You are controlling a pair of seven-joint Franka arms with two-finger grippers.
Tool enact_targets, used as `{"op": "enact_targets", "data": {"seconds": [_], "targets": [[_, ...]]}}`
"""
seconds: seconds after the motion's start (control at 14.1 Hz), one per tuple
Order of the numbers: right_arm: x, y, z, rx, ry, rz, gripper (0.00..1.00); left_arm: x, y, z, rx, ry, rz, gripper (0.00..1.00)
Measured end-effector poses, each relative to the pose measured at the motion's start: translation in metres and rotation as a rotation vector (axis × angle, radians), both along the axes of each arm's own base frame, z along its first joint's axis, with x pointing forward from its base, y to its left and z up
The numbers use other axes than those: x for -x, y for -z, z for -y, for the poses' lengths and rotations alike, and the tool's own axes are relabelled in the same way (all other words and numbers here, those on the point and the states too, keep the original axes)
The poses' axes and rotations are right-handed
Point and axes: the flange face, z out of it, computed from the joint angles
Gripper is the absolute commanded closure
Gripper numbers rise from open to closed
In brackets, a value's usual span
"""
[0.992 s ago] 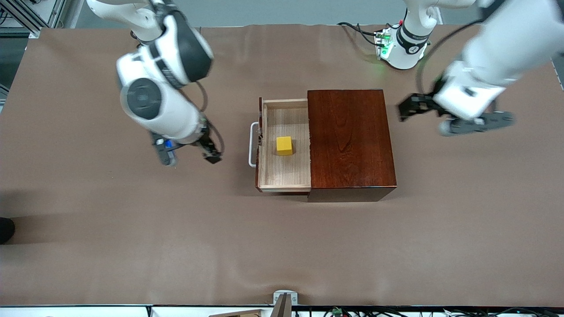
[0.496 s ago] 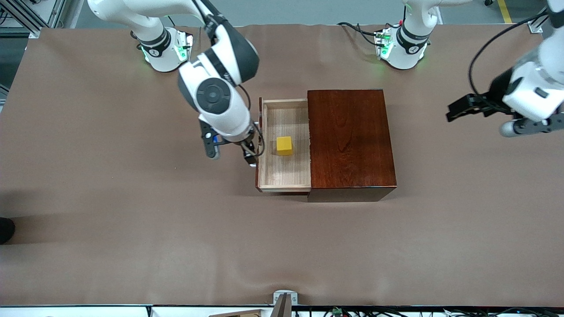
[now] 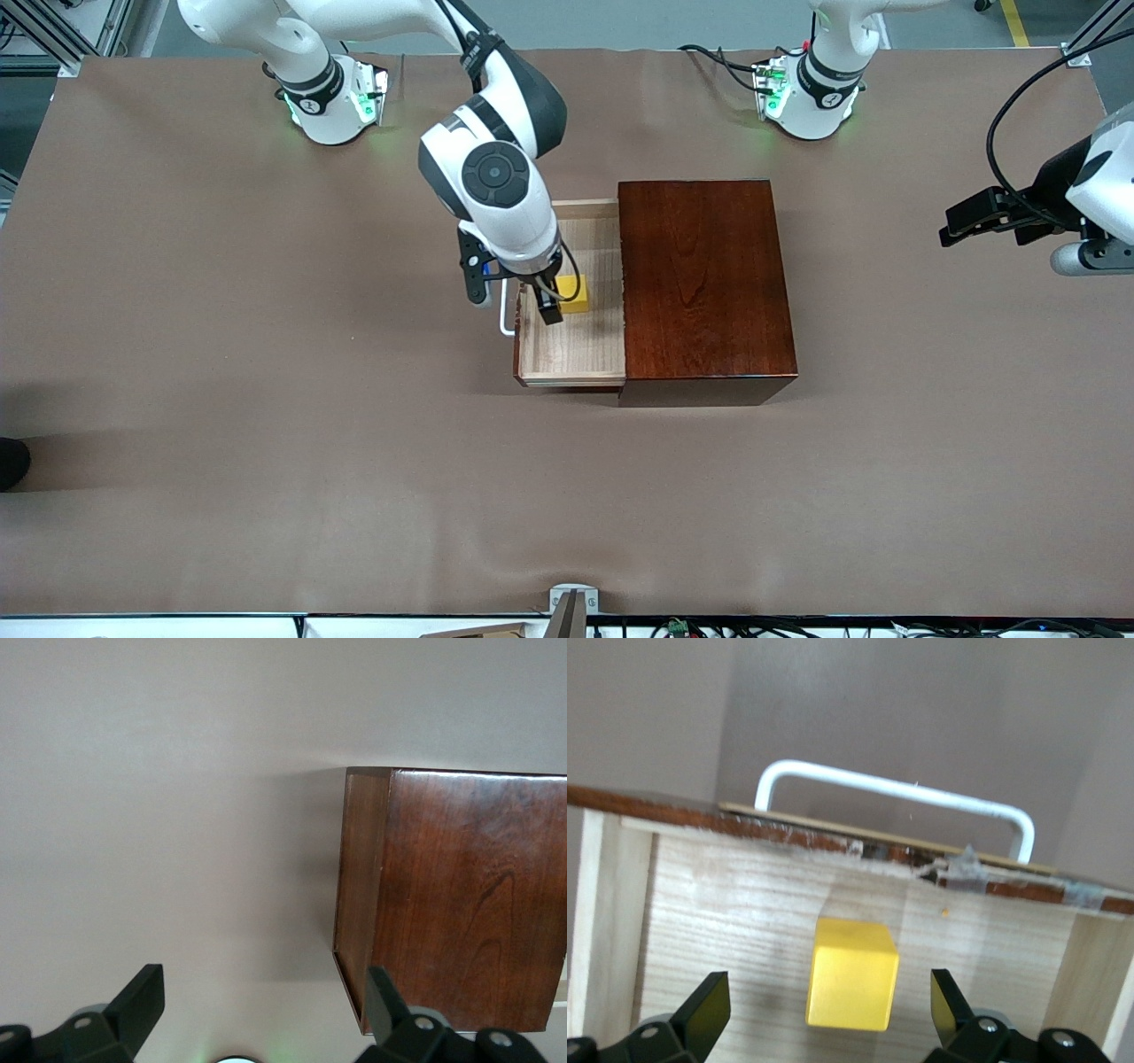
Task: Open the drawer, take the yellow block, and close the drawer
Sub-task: 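Lower the right gripper into the drawer and grasp the yellow cube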
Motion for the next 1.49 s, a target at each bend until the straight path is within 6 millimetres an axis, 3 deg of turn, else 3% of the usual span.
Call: {"op": "enact_targets", "data": {"seconds": [0.5, 0.99, 1.06, 1.21, 1.28, 1.35, 1.49], "targets": [[0.01, 0.041, -0.021, 0.018, 0.089, -0.011, 0.0, -0.002, -0.001, -0.001, -0.006, 0.048, 0.018, 0.0], [0.011, 0.055, -0.027, 0.017, 0.124, -0.007, 0.0, -0.004, -0.001, 0.0, -0.005, 0.047, 0.037, 0.0], [0.011, 0.057, -0.027, 0.019, 0.126, -0.008, 0.22, -0.004, -0.001, 0.0, -0.005, 0.047, 0.039, 0.0], [0.011, 0.059, -0.027, 0.02, 0.127, -0.008, 0.43, -0.005, -0.001, 0.0, -0.005, 0.048, 0.041, 0.0], [0.011, 0.059, -0.028, 0.014, 0.128, -0.001, 0.62, -0.005, -0.001, 0.001, -0.005, 0.05, 0.042, 0.0], [0.011, 0.058, -0.03, 0.002, 0.125, 0.011, 1.0, -0.005, -0.001, 0.003, -0.004, 0.052, 0.042, 0.0], [0.015, 0.058, -0.037, -0.011, 0.12, 0.025, 1.0, -0.005, 0.0, 0.004, -0.004, 0.054, 0.041, 0.0]]}}
